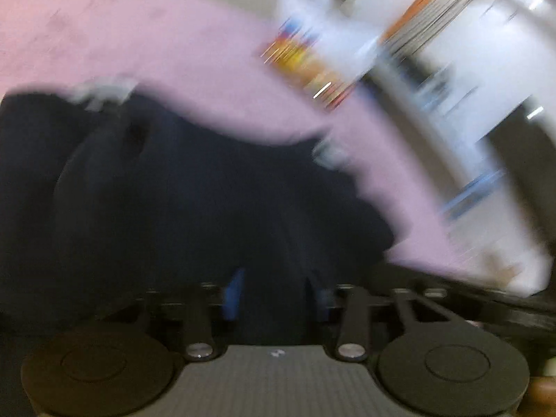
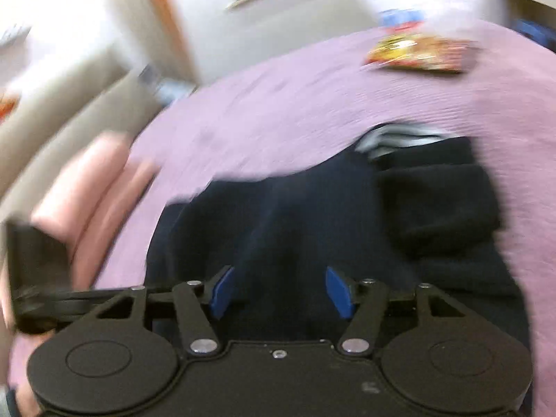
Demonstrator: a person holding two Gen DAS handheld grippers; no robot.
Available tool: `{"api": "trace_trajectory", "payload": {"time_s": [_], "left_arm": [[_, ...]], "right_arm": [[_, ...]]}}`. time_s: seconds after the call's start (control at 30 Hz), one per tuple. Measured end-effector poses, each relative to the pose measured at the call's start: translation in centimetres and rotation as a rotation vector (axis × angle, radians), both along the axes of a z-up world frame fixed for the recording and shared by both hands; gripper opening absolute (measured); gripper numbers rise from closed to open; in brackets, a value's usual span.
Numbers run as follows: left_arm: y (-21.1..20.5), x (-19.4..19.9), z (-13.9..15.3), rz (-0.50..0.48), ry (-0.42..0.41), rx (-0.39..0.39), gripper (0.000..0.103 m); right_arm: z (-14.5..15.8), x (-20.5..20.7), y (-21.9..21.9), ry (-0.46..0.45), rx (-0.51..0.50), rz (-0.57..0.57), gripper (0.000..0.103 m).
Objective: Fold large clothes
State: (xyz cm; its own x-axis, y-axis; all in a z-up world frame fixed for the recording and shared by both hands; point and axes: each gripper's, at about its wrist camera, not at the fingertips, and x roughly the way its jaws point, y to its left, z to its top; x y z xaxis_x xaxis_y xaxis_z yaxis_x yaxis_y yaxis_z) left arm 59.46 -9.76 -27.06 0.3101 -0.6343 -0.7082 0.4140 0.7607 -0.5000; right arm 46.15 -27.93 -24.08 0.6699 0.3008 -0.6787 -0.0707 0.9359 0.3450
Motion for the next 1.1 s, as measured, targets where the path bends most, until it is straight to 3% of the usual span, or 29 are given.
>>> {"api": "trace_trajectory", "payload": {"time_s": [0.07,0.1,0.13,0.17,0.23,0.27,0.33,0.4,0.53,0.63,0.7,0.73,0.9,0.97,1.1], "left_arm": [[0.8,-0.7,-1.8,0.019,0.016,0.025,0.021],[1.9,-1.3,-2.6,0.030,0.033,-0.004,0.020],[2.9,-1.7,-3.1,0.044,0.066,-0.036,0.019],[3.9,-1.9,-3.5,0.057,0.095,-0.067,0.019],[5.8,-2.6,-3.6,0.091,0.132,-0.110,0.019],[6.4,-2.8,-3.6,0.100,0.137,-0.105,0.009],[7.7,-3.4,-3.3,0.106,0.135,-0.068,0.007],[8.5,-3.6,-2.7,0.090,0.139,-0.083,0.008],[9.0,-5.0,-0.7,0.056,0.118,-0.142,0.010],[7.0,-6.1,-0.7,0.033,0.133,-0.142,0.010],[5.4,-6.5,-1.2,0.019,0.161,-0.085,0.010],[5.0,-6.9,-1.7,0.009,0.179,-0.071,0.010],[5.8,-11.2,-1.2,-0.077,0.185,-0.004,0.014],[6.3,-13.3,-1.1,-0.110,0.203,0.008,0.018],[6.8,-17.5,-2.0,-0.118,0.274,0.051,0.018]], "right_arm": [[-3.0,0.2,1.8,0.085,-0.149,0.034,0.049],[-4.1,-0.2,2.0,0.112,-0.204,0.047,0.033],[-4.7,-1.1,2.0,0.092,-0.243,0.054,0.025],[-4.6,-2.3,1.6,0.068,-0.250,0.057,0.025],[-4.3,-3.6,0.9,0.105,-0.234,0.047,0.025],[-4.1,-3.9,0.5,0.131,-0.225,0.038,0.025],[-3.1,-4.9,-0.6,0.162,-0.212,0.021,0.029],[-1.5,-5.5,-0.5,0.119,-0.211,0.001,0.035],[1.3,-5.7,1.6,0.003,-0.123,0.017,0.037],[-0.9,-4.0,4.3,0.053,-0.182,0.018,0.037],[-3.9,-3.4,5.3,0.170,-0.266,0.015,0.035],[-3.8,-4.6,5.2,0.127,-0.265,0.003,0.035],[0.2,-12.7,2.7,0.125,-0.234,-0.022,0.036],[0.1,-15.8,1.7,0.178,-0.204,-0.037,0.038],[-3.3,-21.1,0.9,0.357,-0.206,-0.054,0.038]]}}
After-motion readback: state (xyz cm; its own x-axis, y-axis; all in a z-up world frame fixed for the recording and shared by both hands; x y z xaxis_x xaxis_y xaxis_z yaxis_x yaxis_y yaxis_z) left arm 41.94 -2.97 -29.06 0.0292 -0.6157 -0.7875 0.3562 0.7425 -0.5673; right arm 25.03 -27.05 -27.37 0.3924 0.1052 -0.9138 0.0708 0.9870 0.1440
